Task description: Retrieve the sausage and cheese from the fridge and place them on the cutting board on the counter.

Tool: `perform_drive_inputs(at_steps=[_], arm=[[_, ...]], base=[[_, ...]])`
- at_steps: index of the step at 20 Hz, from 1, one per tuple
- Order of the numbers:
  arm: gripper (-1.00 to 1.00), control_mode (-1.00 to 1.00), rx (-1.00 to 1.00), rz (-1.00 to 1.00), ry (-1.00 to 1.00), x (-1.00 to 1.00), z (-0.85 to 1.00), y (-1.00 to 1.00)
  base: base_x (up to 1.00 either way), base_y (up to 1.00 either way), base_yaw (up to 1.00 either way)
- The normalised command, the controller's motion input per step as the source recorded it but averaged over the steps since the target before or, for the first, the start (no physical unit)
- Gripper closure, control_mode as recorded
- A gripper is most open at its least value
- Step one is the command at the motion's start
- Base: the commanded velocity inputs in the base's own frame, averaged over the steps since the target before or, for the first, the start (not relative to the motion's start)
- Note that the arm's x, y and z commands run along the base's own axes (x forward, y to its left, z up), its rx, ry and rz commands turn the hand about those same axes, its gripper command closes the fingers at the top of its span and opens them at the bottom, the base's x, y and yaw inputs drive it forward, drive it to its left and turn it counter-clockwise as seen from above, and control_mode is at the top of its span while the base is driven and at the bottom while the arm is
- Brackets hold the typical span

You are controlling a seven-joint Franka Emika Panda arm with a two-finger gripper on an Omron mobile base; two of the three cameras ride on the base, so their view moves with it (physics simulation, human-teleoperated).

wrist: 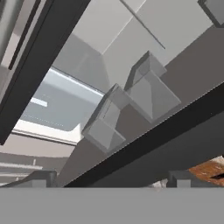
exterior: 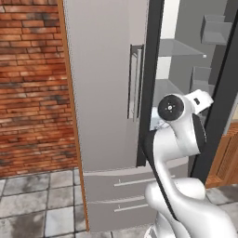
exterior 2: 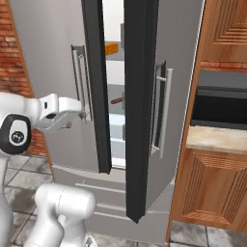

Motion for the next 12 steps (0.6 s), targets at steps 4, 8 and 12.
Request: perform_drive_inputs(at_steps=[4, 8, 12], arm=[[-1.0, -1.0, 0.0, 0.04, -0.2, 0.02, 0.13, -0.22], [-1.0, -1.0, 0.0, 0.0, -0.11, 0.37, 0.0, -0.18], [-1.0, -1.0, 0.0, -0.03, 0.0, 0.5, 0.03, 0.0]], base=[[0.0, 0.0, 0.0], [0.0, 0.0, 0.0], [0.0, 0.0, 0.0]])
